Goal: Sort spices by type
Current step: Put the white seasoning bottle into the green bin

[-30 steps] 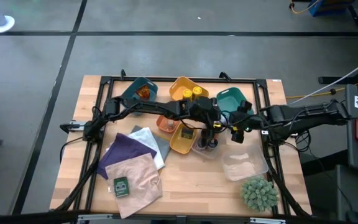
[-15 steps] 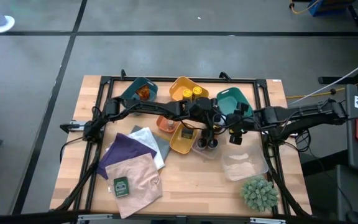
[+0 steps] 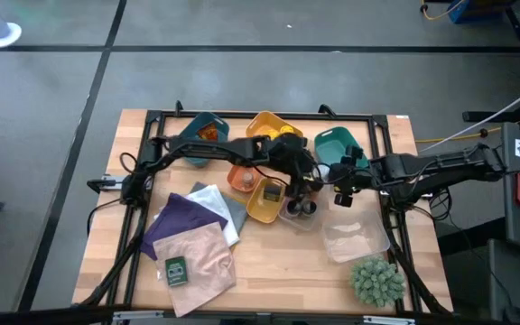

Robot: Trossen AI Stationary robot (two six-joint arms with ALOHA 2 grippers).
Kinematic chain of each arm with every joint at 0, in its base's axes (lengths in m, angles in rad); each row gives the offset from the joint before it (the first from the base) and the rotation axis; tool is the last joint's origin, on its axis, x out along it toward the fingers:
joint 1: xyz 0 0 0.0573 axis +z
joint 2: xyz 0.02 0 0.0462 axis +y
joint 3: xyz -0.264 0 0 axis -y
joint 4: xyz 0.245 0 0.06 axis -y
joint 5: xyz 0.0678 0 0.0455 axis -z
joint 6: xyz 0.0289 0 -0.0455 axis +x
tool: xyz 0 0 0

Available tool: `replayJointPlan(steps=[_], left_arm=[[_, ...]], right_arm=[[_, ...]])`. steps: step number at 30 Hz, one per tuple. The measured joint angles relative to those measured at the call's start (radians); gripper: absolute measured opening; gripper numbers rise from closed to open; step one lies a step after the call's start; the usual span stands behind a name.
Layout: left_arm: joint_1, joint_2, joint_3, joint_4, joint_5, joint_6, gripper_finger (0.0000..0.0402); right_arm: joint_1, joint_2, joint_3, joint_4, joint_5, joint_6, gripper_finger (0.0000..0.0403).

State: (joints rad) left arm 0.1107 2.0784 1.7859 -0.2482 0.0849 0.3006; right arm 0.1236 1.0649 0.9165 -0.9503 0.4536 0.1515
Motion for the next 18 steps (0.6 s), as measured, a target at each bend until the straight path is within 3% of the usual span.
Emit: replayJointPlan(steps=[4, 11, 18], left_arm=[[0.031, -0.063, 0.0, -0.136, 0.002, -0.046, 0.0259], [0.079, -0.156, -0.013, -0.247, 0.076, -0.096, 0.0255], [0.102, -0.274, -0.146, -0.229, 0.113, -0.119, 0.0255]], right_arm=[[-0.013, -0.035, 0.0, -0.01, 0.07, -0.024, 0.0203], [-0.154, -0.123, -0.024, 0.05, 0.077, -0.06, 0.0203], [-0.349, -0.209, -0.231, 0.363, -0.054, -0.157, 0.0203]])
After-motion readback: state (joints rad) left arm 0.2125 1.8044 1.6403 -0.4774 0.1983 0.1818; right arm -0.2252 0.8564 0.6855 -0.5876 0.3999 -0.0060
